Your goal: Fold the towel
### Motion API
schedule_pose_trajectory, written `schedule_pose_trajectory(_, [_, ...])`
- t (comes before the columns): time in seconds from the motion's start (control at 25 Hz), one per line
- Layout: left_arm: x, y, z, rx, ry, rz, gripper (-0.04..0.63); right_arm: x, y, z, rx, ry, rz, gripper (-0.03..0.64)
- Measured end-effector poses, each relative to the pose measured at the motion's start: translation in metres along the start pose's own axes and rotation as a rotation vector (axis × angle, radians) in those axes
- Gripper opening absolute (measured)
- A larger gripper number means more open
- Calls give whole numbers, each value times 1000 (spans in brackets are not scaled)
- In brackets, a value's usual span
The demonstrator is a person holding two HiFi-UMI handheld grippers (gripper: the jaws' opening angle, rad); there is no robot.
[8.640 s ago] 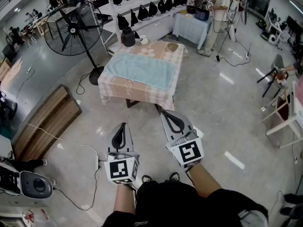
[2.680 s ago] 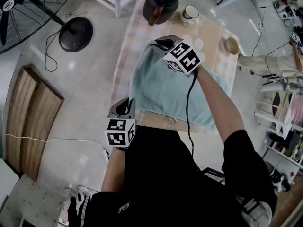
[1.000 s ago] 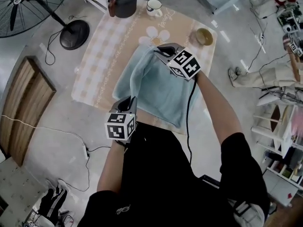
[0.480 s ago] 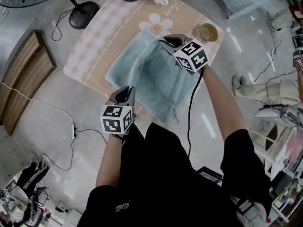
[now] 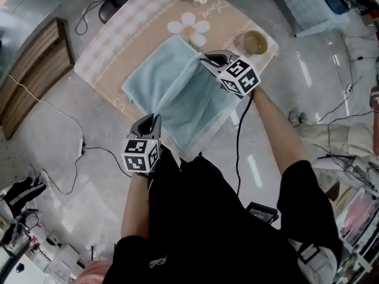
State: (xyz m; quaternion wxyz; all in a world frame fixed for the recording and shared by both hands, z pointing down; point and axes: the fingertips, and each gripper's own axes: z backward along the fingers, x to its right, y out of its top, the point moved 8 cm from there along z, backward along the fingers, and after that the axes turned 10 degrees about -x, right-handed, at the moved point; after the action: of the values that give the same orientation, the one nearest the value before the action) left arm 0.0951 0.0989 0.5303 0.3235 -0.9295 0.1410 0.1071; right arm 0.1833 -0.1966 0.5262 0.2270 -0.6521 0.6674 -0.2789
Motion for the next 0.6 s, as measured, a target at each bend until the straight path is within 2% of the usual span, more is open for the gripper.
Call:
schedule_pose_trajectory(0.24, [34,-19,0,-19,-19,-42,35,-9,-36,25,30,4,-21,44])
schedule_pose_trajectory(0.44, [59,-36,1,-41,-69,-32,35,-21,-69,47,22,-5,-38,44])
schedule_pose_trajectory(0.6, [76,-46,1,-67,-88,-72,35,-26,-92,62,16,-2,-61,44])
